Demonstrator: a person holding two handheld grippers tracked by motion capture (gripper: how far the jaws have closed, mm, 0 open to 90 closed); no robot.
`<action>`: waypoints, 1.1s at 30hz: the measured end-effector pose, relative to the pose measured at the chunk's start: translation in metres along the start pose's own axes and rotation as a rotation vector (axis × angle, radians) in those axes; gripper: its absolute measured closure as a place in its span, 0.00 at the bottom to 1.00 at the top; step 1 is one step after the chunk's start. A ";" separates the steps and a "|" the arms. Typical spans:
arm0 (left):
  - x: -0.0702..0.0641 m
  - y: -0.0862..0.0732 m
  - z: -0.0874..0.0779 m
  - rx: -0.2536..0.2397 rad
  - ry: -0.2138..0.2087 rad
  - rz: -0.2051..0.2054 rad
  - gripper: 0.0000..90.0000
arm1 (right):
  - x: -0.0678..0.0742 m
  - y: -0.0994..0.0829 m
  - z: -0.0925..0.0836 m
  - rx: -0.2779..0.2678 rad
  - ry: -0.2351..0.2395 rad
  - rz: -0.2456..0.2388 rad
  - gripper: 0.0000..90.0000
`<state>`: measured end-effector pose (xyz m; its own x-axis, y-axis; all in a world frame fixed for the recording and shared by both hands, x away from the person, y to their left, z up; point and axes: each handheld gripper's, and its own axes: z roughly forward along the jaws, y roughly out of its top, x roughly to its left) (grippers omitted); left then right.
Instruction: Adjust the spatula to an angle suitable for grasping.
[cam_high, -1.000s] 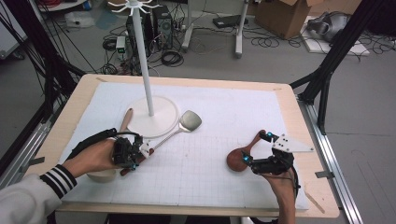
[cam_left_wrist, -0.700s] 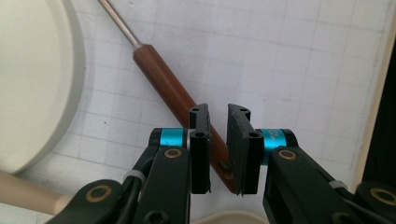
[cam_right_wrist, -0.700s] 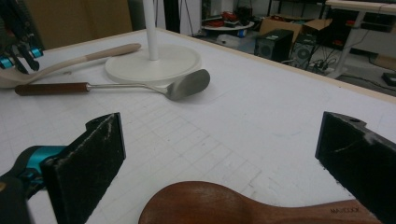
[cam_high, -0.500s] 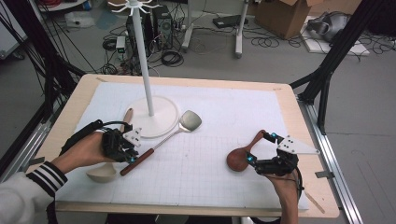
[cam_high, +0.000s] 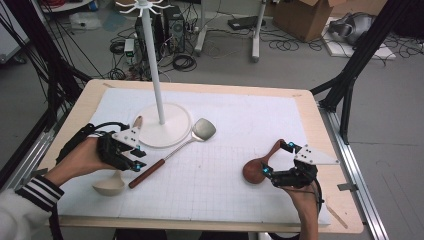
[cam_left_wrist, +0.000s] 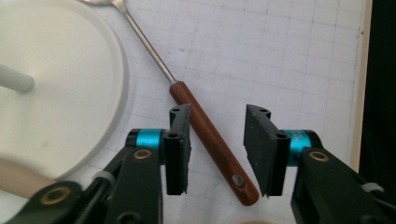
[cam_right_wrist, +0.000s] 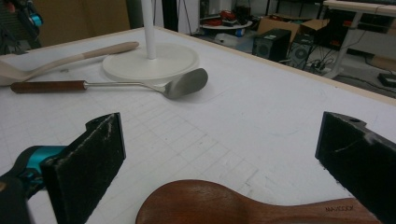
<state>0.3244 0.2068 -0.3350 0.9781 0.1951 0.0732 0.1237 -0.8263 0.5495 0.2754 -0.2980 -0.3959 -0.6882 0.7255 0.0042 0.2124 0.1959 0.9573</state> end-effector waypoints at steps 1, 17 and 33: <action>0.001 -0.002 -0.002 -0.019 0.003 -0.001 0.63 | 0.000 0.000 0.000 -0.004 -0.005 -0.008 0.01; 0.005 -0.024 -0.028 -0.271 0.141 -0.138 0.02 | 0.002 0.002 0.001 0.000 -0.001 -0.007 0.01; -0.004 -0.070 -0.058 -0.676 0.318 -0.306 0.02 | 0.002 0.003 0.000 -0.004 -0.001 -0.011 0.01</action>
<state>0.3019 0.2949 -0.3256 0.8103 0.5858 0.0150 0.1507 -0.2330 0.9607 0.2743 -0.2961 -0.3929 -0.6895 0.7242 -0.0067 0.2022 0.2014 0.9584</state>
